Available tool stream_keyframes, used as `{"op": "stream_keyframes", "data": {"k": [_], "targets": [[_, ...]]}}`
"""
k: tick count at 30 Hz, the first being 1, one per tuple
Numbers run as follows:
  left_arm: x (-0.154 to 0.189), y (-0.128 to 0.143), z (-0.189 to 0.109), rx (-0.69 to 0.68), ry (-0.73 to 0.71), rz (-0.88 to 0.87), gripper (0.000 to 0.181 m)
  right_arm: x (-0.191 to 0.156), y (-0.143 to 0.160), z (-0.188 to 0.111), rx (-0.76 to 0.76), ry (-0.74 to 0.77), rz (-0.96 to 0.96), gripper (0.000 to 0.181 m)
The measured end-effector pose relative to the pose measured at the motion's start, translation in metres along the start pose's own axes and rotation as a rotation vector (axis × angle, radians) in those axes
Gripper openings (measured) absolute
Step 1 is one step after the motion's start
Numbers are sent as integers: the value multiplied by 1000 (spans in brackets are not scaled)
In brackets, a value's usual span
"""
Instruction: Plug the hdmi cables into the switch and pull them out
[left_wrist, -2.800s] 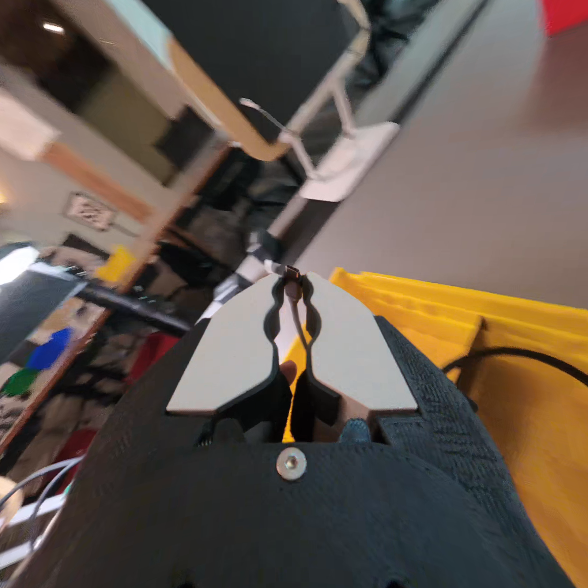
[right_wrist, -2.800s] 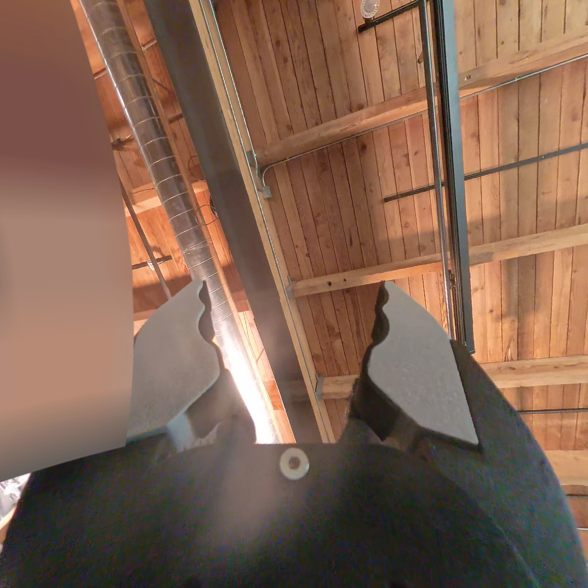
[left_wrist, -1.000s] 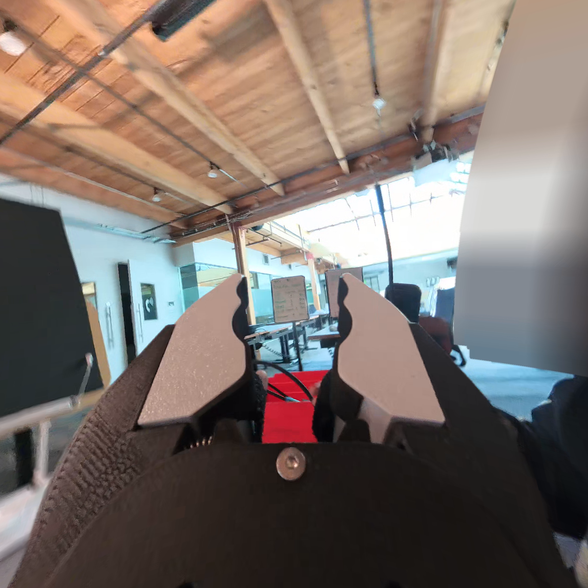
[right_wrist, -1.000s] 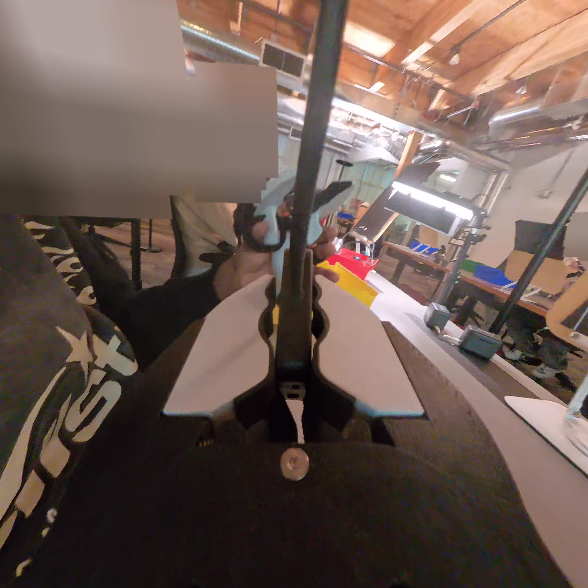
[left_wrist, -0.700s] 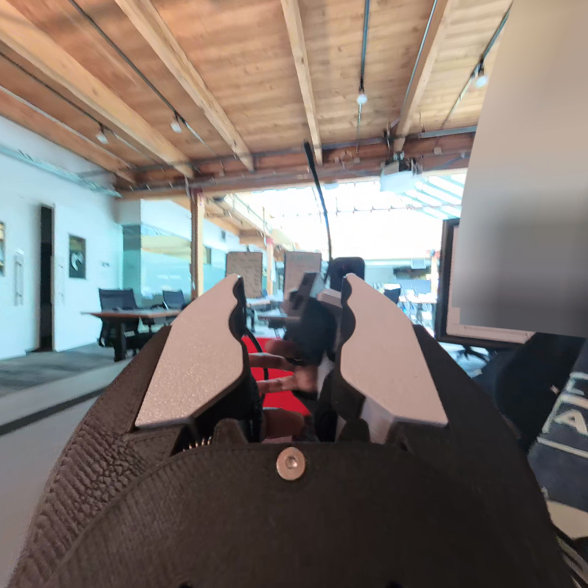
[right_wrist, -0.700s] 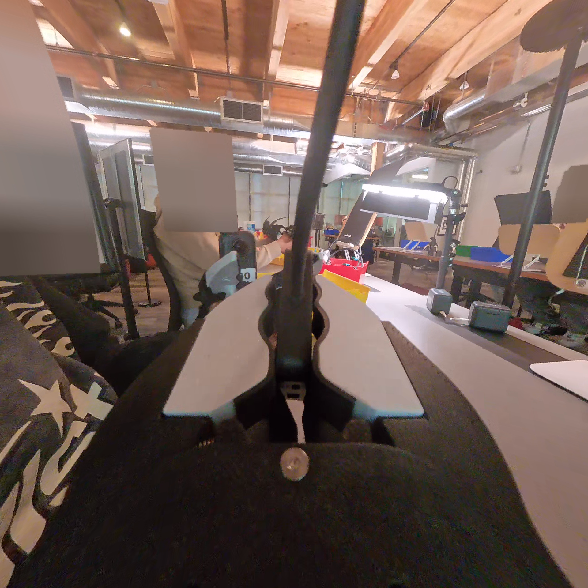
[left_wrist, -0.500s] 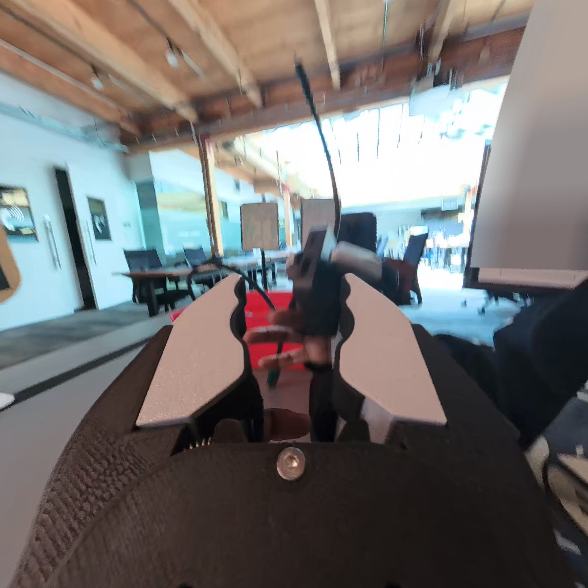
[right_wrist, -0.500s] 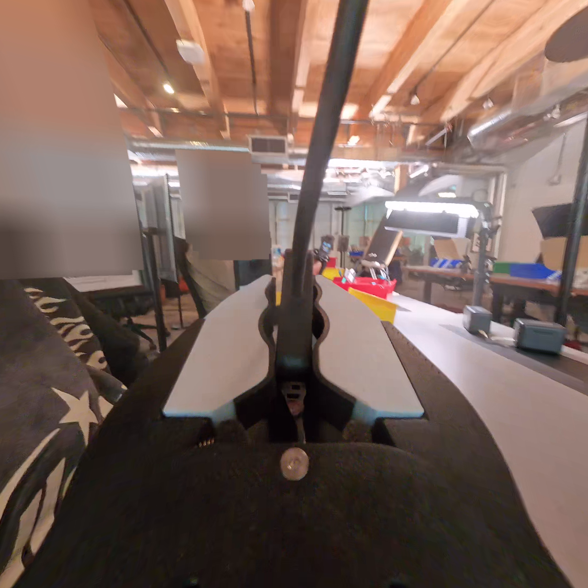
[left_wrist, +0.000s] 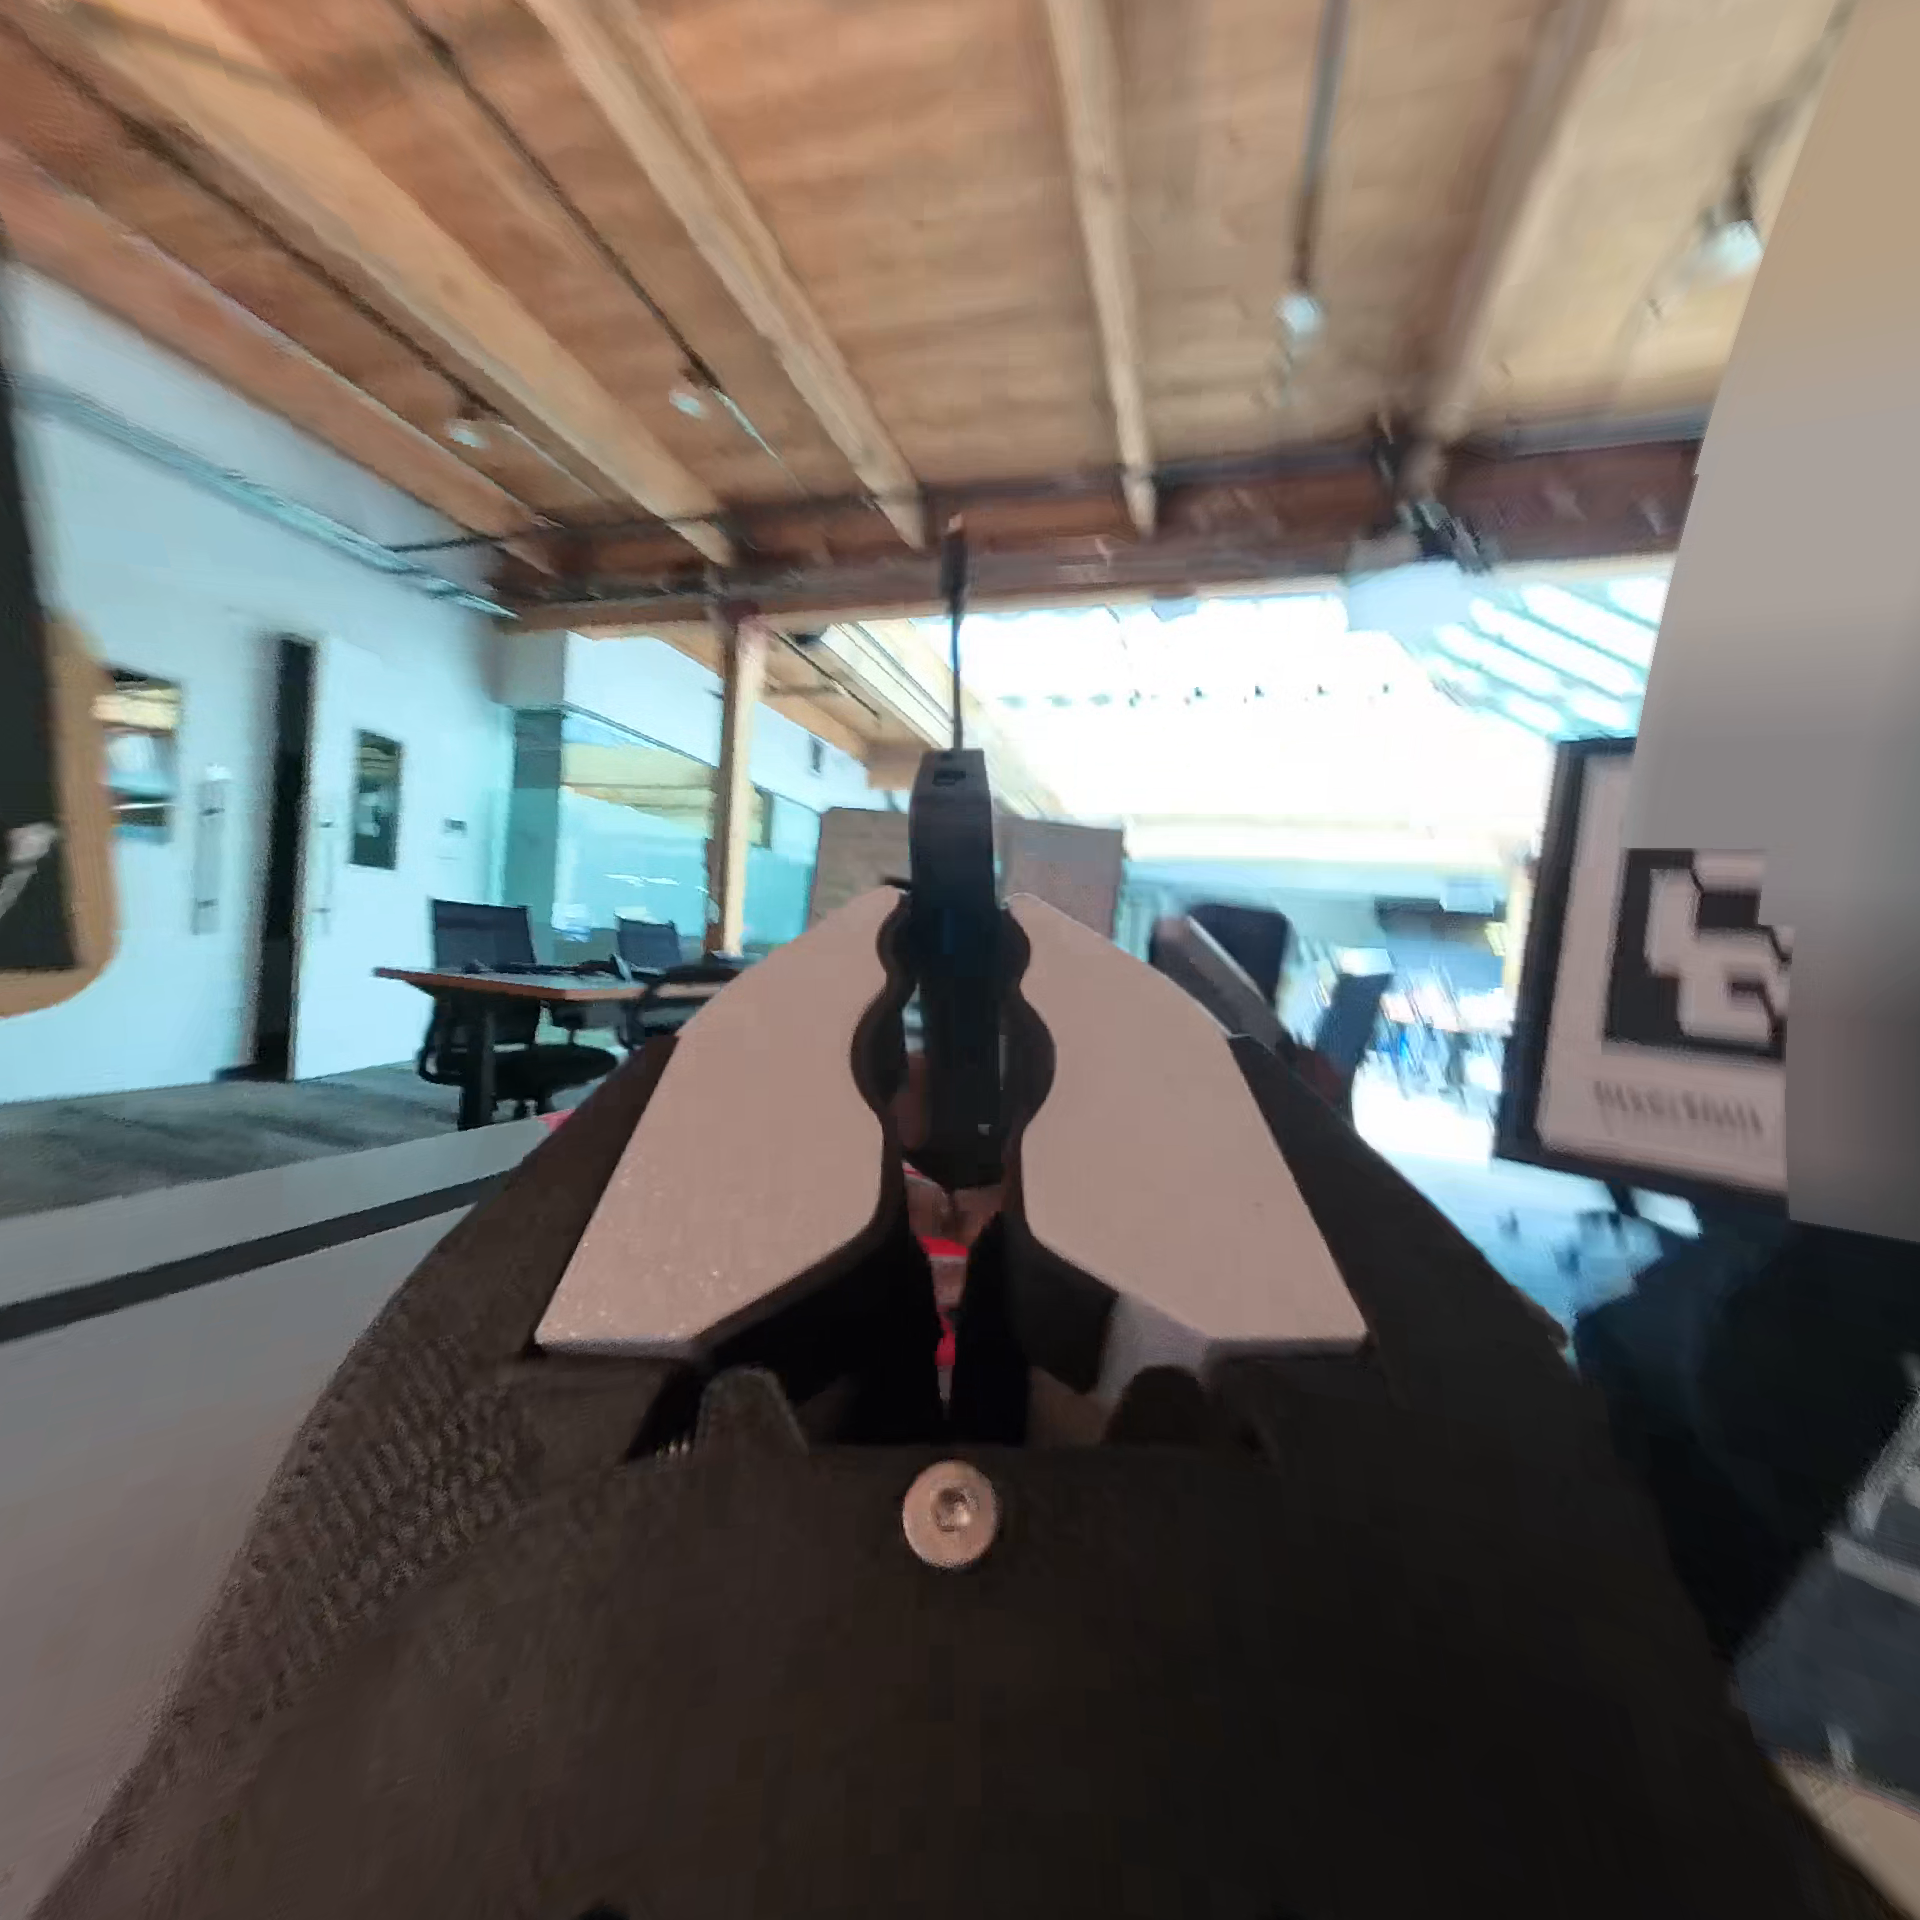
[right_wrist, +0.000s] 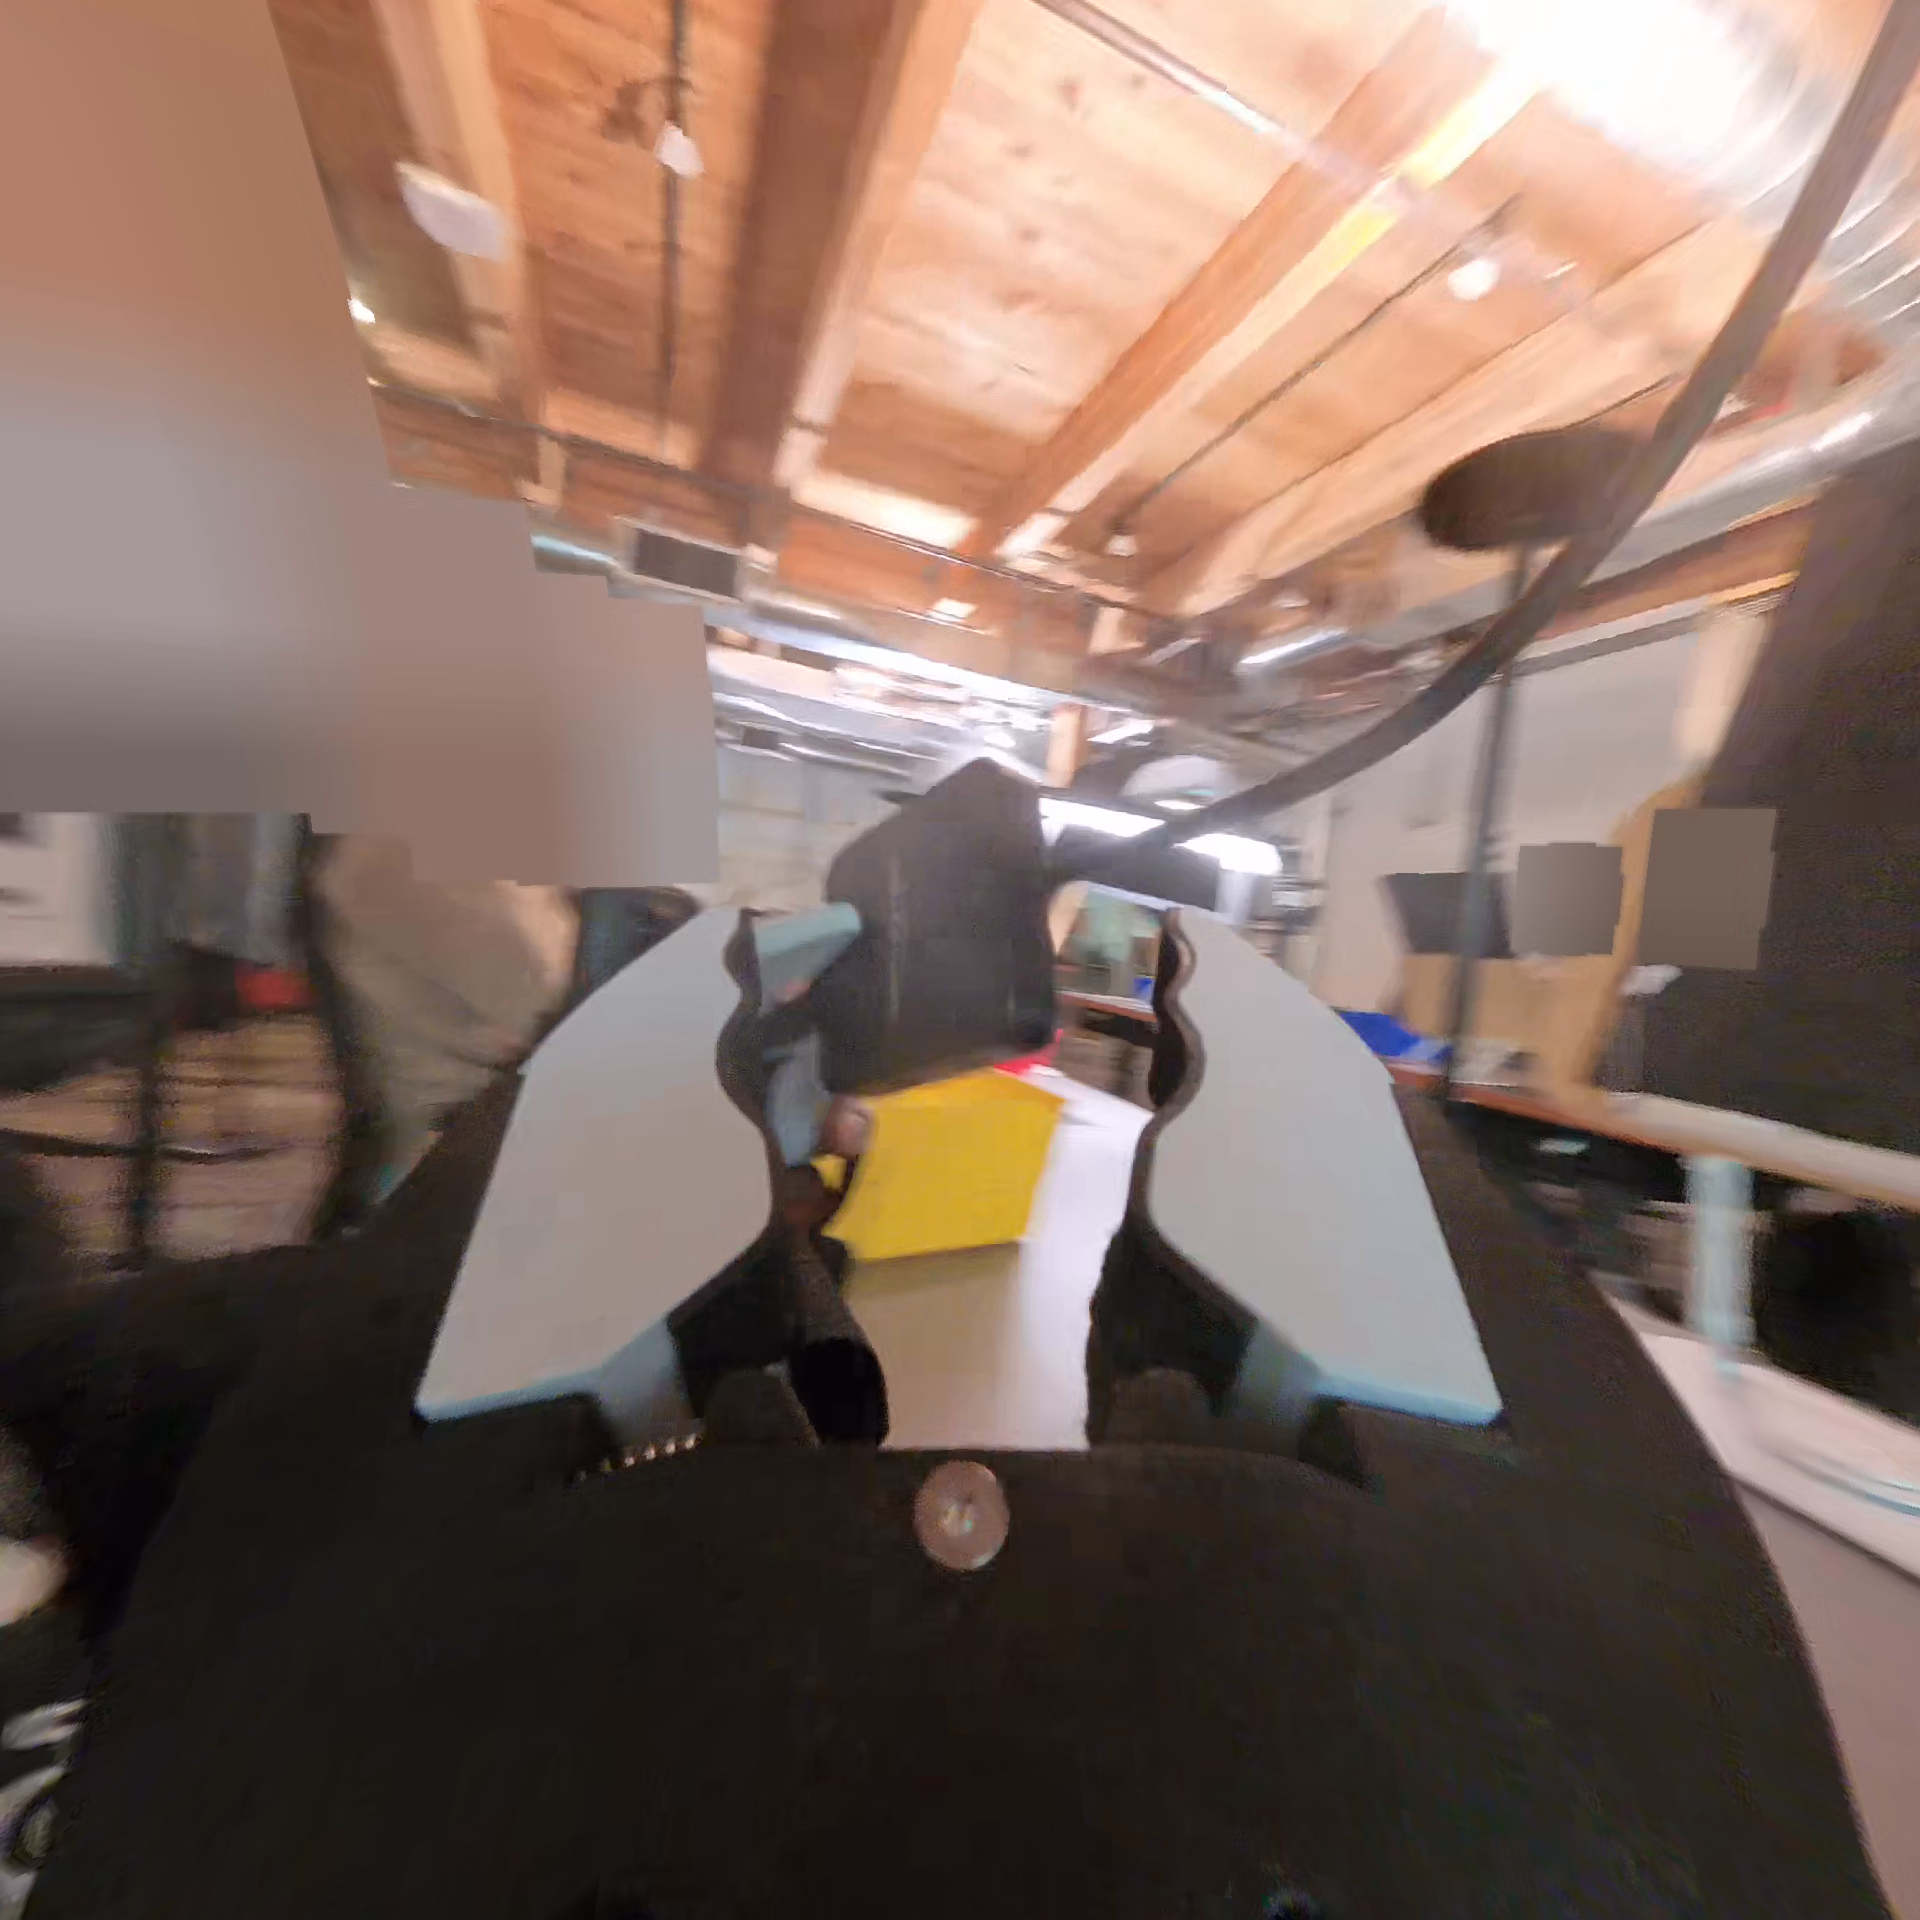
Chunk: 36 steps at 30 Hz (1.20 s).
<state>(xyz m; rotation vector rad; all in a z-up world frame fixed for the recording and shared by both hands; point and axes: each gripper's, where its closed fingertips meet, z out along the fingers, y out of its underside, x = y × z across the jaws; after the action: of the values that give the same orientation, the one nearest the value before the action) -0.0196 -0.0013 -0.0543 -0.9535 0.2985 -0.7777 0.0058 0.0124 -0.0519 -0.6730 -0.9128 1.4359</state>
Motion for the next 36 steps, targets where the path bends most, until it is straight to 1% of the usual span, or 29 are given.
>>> {"op": "stream_keyframes", "data": {"k": [2, 4, 5, 6, 8, 10, 12, 14, 16, 20, 23, 25, 27, 29, 30, 33, 35, 36], "targets": [[-15, -12, -7, 92, -104, -37, 12, 6, 10, 2, -83, 94, -215, 83], [-25, -16, -12, 134, -192, -16, 13, 2, 24, 5, -202, 121, -418, 91], [-25, -16, -13, 142, -217, 14, 13, 0, 28, 7, -242, 141, -469, 92], [-23, -15, -13, 143, -228, 50, 13, -1, 30, 8, -262, 161, -483, 92], [-15, -9, -9, 122, -226, 106, 13, -2, 34, 8, -302, 178, -445, 90], [-7, 2, -5, 88, -222, 124, 13, 1, 42, 7, -387, 188, -439, 91], [1, 12, -1, 67, -208, 129, 13, 4, 51, 3, -478, 197, -496, 89], [2, 19, 1, 65, -212, 124, 13, 7, 54, 0, -534, 226, -543, 84], [0, 21, 0, 77, -225, 93, 13, 11, 57, -4, -591, 265, -513, 76], [-2, 28, 0, 44, -237, 90, 13, 15, 58, -9, -637, 257, -563, 74], [1, 27, 2, 17, -218, 147, 15, 11, 53, -11, -670, 184, -528, 74], [5, 21, 4, 3, -197, 214, 23, 11, 45, -16, -696, 134, -517, 74], [5, 9, 5, -20, -183, 275, 29, 15, 42, -27, -769, 81, -507, 74], [3, -11, 4, -50, -172, 315, 34, 19, 45, -43, -863, 26, -465, 74], [2, -23, 3, -82, -158, 331, 34, 18, 50, -53, -922, -28, -430, 74], [-8, -55, -16, -276, -153, 397, 37, 8, 75, -92, -1139, -220, -293, 75], [-22, -73, -42, -421, -184, 464, 40, 5, 92, -117, -1257, -324, -271, 75], [-34, -81, -59, -492, -230, 519, 40, 5, 101, -129, -1330, -347, -228, 75]]}}
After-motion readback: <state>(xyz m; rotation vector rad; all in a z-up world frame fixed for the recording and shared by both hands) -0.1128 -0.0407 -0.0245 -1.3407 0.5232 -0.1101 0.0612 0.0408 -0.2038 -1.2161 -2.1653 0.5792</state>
